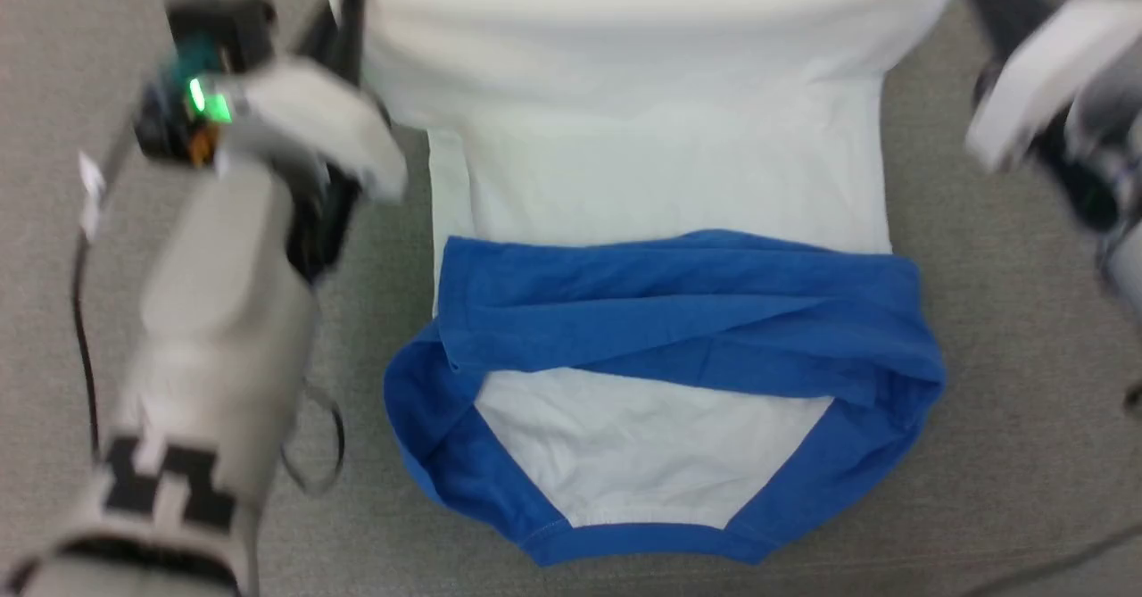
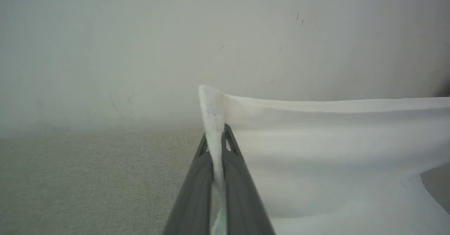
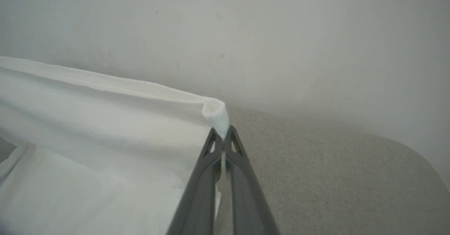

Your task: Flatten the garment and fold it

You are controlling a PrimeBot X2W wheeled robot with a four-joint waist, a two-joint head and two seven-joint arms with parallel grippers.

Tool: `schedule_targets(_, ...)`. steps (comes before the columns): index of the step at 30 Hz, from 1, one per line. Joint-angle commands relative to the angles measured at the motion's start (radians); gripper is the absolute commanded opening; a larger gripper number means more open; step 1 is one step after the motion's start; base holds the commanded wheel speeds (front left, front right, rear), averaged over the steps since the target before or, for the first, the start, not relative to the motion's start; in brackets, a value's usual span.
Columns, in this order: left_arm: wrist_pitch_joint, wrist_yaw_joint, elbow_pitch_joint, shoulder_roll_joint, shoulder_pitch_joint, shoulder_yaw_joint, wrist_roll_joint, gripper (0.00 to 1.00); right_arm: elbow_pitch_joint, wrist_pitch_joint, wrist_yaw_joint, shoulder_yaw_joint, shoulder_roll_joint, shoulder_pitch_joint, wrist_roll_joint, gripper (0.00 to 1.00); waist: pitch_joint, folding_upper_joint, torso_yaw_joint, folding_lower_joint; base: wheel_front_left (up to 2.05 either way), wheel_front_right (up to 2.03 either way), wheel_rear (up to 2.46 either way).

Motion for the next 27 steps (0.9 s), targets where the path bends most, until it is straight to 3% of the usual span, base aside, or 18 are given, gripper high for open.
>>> schedule_targets(1, -0.012, 0.016, -0.037, 0.008, 0.068, 0.003, -0.005, 0.0, -0.027, -0.01, -0.002, 0.01, -0.008, 0.064, 0.017, 0.0, -0.084, 0.0, -0.01, 0.0002, 0.0, 0.0, 0.0)
schedule_targets(6, -0.002, 0.084, -0.235, 0.044, 0.342, 0.01, -0.016, 0.0, -0.151, -0.026, -0.002, 0.013, -0.044, 0.277, 0.033, 0.0, -0.162, 0.0, -0.025, 0.0002, 0.0, 0.0, 0.0)
schedule_targets(13, 0.108, 0.159, -0.569, 0.093, 0.704, 0.01, -0.067, 0.0, -0.318, 0.003, -0.002, -0.066, -0.057, 0.546, 0.012, 0.0, -0.222, 0.0, -0.04, 0.0002, 0.0, 0.0, 0.0)
schedule_targets(16, 0.18, 0.157, -0.681, 0.114, 0.815, -0.016, -0.092, 0.0, -0.38, 0.024, -0.002, -0.145, -0.054, 0.673, 0.006, 0.0, -0.239, 0.0, -0.029, 0.0002, 0.0, 0.0, 0.0)
schedule_targets(22, 0.301, 0.193, -0.808, 0.147, 0.97, -0.048, -0.126, 0.0, -0.489, 0.098, -0.002, -0.284, 0.015, 0.896, -0.044, 0.0, -0.242, 0.0, -0.029, 0.0002, 0.0, 0.0, 0.0)
schedule_targets(27, 0.327, 0.207, -0.789, 0.135, 1.028, -0.066, -0.147, 0.0, -0.509, 0.132, -0.002, -0.354, 0.095, 1.005, -0.078, 0.0, -0.24, 0.0, -0.025, 0.0002, 0.0, 0.0, 0.0)
